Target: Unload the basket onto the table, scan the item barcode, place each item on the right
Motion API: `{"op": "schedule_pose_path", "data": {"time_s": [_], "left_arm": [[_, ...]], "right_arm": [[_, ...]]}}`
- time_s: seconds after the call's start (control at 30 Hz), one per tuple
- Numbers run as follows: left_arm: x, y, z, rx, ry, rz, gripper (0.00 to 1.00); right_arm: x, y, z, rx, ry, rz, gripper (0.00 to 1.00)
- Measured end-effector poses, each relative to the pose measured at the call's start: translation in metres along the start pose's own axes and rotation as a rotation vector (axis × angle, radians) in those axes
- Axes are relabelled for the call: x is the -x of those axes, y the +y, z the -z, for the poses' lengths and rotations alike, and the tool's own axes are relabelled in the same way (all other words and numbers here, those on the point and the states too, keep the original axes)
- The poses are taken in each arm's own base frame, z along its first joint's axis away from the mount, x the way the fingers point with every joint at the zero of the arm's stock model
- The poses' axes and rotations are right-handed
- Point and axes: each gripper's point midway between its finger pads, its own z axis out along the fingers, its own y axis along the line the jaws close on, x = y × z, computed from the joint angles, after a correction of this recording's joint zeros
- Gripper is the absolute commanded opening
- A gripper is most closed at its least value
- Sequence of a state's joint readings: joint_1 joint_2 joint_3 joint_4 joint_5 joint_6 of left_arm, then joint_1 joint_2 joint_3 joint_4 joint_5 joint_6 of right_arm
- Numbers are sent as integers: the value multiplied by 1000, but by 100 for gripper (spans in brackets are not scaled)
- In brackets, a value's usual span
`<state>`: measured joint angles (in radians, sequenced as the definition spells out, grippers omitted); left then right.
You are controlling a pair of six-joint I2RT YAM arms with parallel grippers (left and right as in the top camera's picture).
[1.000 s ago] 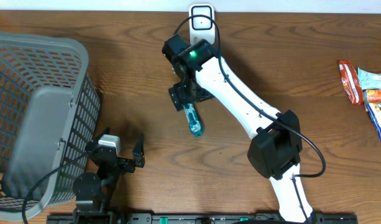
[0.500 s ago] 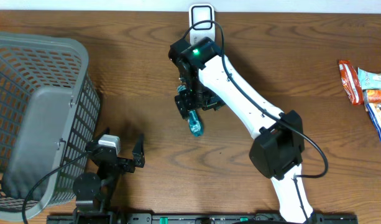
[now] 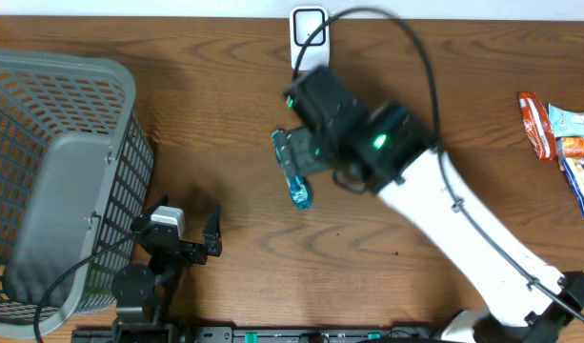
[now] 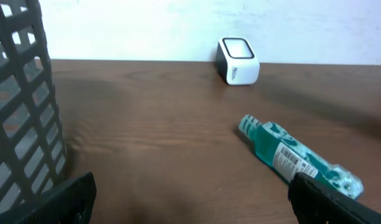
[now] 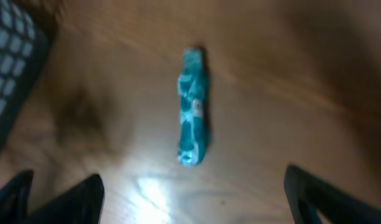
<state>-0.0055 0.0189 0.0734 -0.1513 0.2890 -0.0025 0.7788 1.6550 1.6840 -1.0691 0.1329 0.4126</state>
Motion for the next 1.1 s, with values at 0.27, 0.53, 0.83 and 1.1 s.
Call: {"op": "schedule_pose_path", "data": {"time_s": [0.27,0.53,0.83,1.1], "left_arm": [[0,0,0,0,0,0,98],[0,0,0,0,0,0,98],[0,0,0,0,0,0,98],[0,0,0,0,0,0,98]], "right_arm": [[-88,-3,-111,-66,175,53,96],[-64,2,-127,-38,36,19,94],[-99,-2,-170,-61,142,33,85],[-117,-4,-188,-74,200,49,50]]}}
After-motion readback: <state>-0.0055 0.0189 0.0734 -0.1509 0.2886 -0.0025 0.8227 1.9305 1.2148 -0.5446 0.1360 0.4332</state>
